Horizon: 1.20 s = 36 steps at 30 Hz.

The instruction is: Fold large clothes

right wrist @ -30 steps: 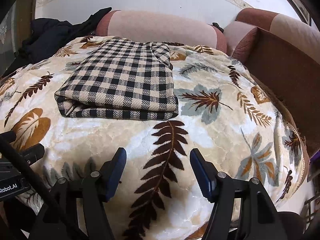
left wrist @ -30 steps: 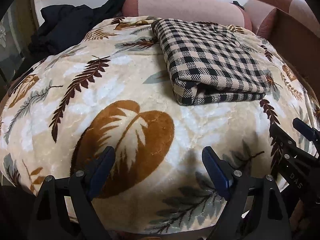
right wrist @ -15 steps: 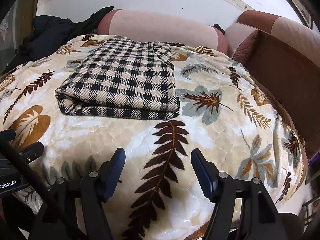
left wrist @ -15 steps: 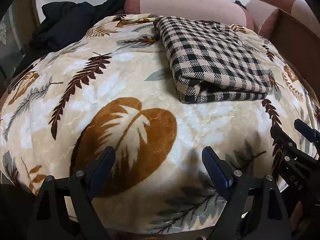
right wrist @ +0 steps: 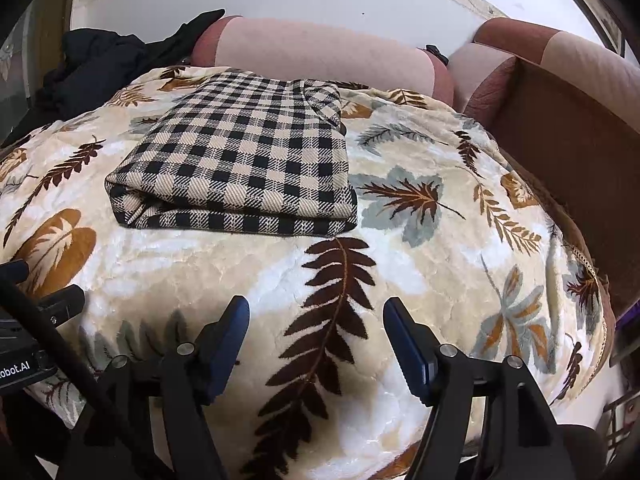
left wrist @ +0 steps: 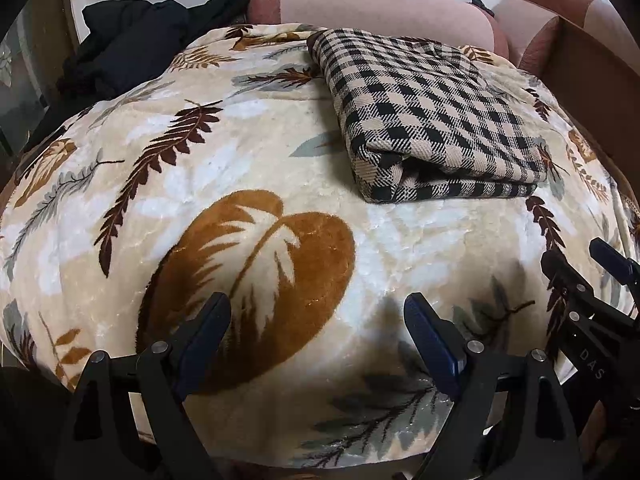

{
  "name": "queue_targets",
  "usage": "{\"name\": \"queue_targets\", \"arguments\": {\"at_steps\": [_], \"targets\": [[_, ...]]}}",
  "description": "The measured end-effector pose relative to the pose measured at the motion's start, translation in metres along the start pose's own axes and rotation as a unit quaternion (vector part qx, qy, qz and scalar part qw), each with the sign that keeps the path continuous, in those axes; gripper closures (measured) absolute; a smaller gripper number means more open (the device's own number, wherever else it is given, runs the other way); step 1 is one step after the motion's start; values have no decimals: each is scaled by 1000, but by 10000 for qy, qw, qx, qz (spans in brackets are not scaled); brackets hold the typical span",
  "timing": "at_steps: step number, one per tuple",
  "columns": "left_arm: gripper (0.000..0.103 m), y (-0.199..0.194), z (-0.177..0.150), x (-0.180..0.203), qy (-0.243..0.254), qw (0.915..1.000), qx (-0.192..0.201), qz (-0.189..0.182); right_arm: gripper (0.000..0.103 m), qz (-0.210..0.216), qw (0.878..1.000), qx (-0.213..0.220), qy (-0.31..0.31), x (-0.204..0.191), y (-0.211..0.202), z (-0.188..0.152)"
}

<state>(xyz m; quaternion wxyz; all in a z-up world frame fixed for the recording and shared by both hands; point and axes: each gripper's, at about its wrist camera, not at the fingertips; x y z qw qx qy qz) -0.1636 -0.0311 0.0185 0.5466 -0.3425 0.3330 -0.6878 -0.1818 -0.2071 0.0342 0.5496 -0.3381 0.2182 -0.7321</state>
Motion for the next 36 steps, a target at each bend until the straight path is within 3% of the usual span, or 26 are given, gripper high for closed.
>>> {"name": "queue_targets", "arguments": {"at_steps": [36], "targets": [[16, 8, -2, -7, -72, 10000, -35, -45, 25, 53, 9998, 187, -20, 0, -5, 0]]}}
Point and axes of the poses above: each gripper's, at about its wrist camera, not at the fingertips, and y roughly the way its jaws point, x to its right, z to its top, and after that the axes turned 7 degrees about -z, right-handed
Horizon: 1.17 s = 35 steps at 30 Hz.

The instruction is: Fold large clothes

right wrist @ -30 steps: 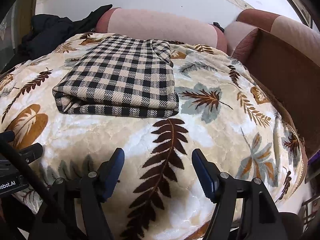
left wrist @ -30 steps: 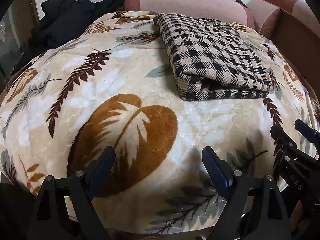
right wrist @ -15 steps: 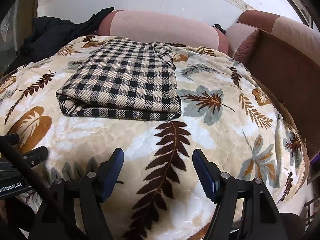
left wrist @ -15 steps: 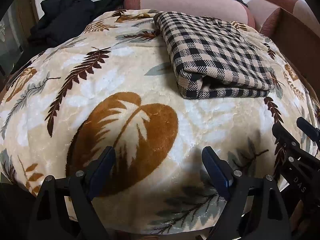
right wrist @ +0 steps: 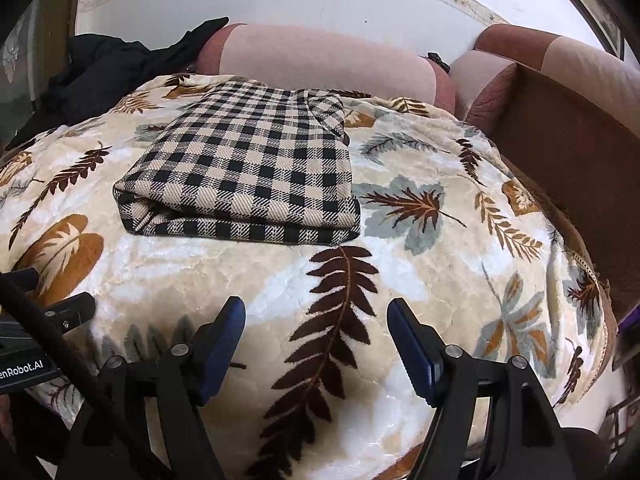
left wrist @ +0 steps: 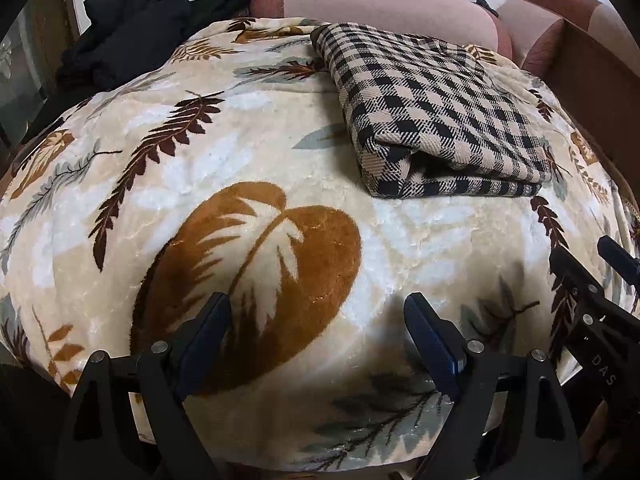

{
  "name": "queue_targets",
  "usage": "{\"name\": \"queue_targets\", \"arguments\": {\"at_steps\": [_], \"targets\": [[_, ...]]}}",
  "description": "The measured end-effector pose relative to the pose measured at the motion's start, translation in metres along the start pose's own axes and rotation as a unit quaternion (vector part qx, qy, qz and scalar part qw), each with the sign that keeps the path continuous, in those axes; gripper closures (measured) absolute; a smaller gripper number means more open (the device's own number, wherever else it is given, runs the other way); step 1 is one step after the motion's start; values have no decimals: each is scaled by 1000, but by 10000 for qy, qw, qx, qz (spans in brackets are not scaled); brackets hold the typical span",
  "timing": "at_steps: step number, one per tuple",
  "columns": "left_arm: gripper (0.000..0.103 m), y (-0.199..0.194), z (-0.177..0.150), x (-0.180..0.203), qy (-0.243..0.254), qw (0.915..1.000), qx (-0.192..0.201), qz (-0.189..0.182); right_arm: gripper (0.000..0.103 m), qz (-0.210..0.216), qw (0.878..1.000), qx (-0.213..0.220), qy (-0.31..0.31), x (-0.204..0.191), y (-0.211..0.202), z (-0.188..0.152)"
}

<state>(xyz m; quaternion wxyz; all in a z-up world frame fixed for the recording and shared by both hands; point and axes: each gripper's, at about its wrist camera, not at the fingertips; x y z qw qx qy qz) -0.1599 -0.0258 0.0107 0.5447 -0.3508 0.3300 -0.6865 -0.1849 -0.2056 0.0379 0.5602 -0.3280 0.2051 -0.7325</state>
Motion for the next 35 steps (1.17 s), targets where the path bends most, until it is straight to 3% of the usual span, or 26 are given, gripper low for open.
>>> {"name": "queue_targets", "arguments": {"at_steps": [9, 18, 27, 35], "targets": [[16, -4, -3, 0, 27, 10000, 45, 44, 25, -180, 9997, 85, -113, -2, -1, -4], [16, -25, -8, -3, -11, 9996, 287, 85, 25, -366, 9981, 479, -140, -3, -23, -6], [16, -48, -24, -12, -45, 9989, 470, 21, 24, -378, 9962, 767, 164, 6, -59, -18], [16, -80, -42, -15, 69, 9964, 840, 11, 23, -162, 9975, 689, 64, 0, -83, -33]]}}
Point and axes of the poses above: each gripper's, at about its wrist camera, not at the fingertips, and y roughly the way its jaws point, x to its right, z to its top, and after that the axes turned 7 degrees about -z, right-handed
